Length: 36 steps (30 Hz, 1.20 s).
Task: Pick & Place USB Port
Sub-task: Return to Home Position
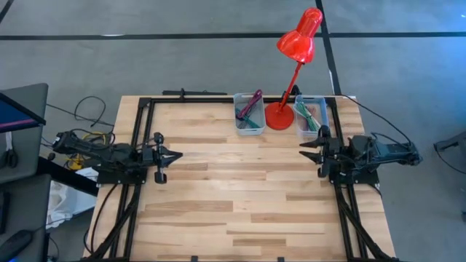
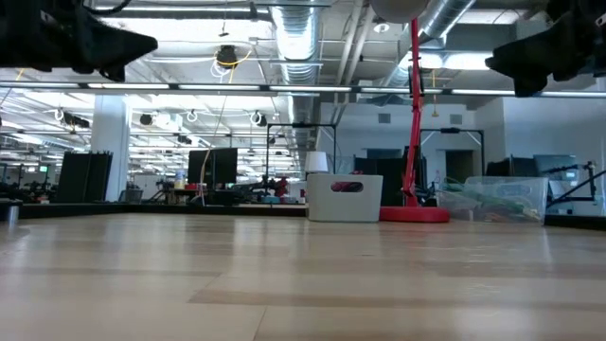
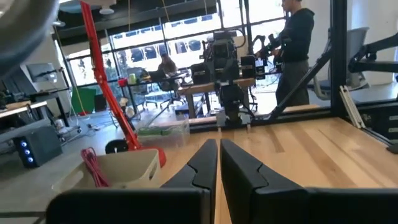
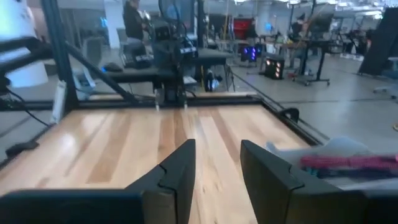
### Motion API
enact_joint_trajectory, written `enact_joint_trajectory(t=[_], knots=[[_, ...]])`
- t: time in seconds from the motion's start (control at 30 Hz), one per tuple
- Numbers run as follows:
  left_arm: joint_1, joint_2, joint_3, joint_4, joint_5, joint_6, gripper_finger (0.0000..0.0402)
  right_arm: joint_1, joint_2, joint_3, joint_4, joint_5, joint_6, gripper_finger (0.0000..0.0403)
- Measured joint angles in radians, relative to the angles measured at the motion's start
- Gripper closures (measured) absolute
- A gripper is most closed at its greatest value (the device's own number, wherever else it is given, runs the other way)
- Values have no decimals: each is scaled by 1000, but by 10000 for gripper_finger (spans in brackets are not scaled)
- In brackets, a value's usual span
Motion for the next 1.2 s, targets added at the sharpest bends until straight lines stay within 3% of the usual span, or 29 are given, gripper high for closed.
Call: enact_joint_trajectory(t=[0.27, 0.7, 1.2], knots=[[0, 0, -54, -26, 0, -116, 381, 0, 0, -41, 2, 46, 19, 283], [0, 0, -54, -27, 0, -109, 381, 10, 8, -112, 14, -33, 47, 283], [0, 0, -54, -26, 0, -105, 381, 20, 0, -112, 1, -28, 19, 283]])
